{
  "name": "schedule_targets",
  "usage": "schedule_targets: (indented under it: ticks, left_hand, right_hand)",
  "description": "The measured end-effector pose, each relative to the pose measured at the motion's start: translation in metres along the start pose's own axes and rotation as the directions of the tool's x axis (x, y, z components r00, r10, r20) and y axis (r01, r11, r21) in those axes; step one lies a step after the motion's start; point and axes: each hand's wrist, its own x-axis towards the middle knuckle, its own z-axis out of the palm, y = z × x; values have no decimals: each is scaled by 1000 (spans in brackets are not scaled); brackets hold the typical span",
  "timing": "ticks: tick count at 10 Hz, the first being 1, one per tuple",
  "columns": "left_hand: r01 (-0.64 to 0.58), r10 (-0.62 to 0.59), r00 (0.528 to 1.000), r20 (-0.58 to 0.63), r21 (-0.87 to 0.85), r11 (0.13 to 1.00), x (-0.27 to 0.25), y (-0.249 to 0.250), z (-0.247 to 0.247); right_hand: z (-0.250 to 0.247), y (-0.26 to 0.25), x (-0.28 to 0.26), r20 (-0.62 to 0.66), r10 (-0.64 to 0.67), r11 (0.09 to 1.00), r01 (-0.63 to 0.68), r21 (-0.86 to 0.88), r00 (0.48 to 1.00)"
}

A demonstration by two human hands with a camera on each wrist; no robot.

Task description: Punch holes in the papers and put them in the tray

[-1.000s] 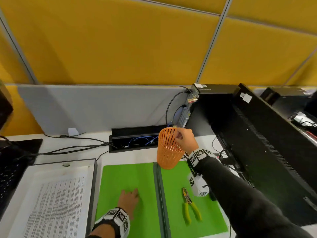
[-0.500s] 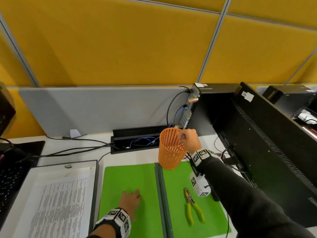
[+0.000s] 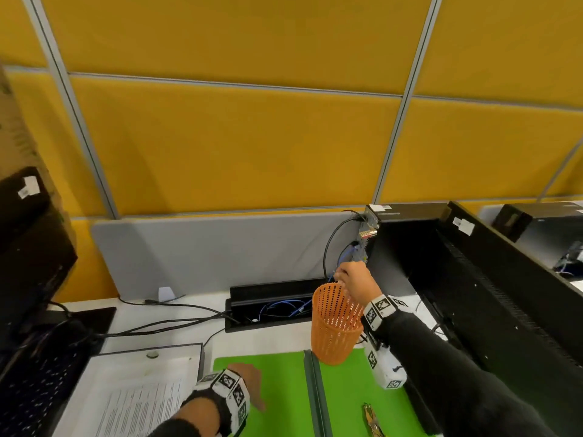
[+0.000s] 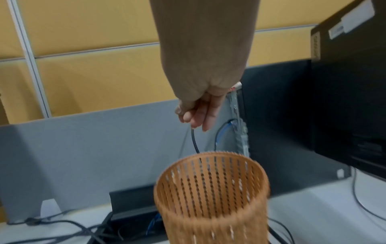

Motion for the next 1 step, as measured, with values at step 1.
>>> schedule_targets:
  ticks: [1]
  left_hand:
    - [-5, -19, 990, -140, -171, 985, -21, -28, -48]
  right_hand:
    - [-21, -25, 19, -2, 8, 1000, -8, -25, 1000]
